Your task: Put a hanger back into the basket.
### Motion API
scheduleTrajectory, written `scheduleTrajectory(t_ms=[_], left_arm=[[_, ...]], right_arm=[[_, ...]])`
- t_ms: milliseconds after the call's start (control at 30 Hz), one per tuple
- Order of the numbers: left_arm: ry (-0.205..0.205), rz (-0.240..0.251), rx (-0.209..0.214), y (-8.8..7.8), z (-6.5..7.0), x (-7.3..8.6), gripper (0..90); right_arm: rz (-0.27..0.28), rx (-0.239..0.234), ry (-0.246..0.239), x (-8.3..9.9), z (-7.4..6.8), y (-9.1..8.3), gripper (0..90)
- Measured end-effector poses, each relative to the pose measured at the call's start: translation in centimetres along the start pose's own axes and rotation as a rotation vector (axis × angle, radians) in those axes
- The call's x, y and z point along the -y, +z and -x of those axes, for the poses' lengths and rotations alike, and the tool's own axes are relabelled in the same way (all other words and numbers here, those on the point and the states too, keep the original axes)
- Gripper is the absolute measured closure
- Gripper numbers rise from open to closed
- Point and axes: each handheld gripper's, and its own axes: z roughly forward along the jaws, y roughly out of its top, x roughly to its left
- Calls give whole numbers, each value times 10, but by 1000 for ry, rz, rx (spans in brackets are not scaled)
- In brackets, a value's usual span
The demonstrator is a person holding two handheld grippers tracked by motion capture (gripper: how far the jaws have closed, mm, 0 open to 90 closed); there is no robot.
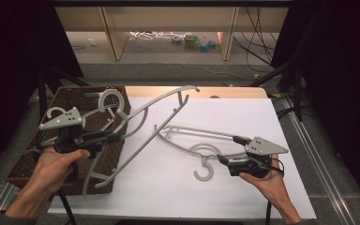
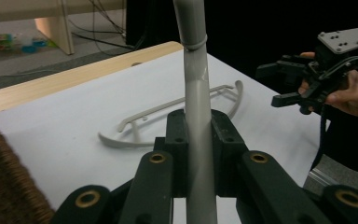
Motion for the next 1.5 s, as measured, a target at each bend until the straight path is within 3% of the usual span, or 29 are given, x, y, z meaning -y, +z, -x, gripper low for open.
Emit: scheduleTrajectory(t_ms=[167,467,667,800,933,1267,1500], left_arm=[[-5,-30,-59,-18,-21,-9,795],[-20,-22,-166,-38,-60,-20,795],[-41,-17,-238,-48,-87,-21,795],[-23,-30,-281,-53,-104,-19,795],[-32,-47,-329,-58,-123,-11,795],[-51,-94,-393,-71,-153,12,795],[-41,-109,-390,-75,-162,24,795]], right_arm=[[1,8,-8,0,0,1,165],[21,13,-3,0,-1,-1,165],[22,9,-4,1,-2,1,166],[13,7,-1,1,-2,1,166],[12,3,2,3,-3,2,166],[-3,-3,-3,3,-2,2,166],[-2,-3,-1,3,-2,2,166]])
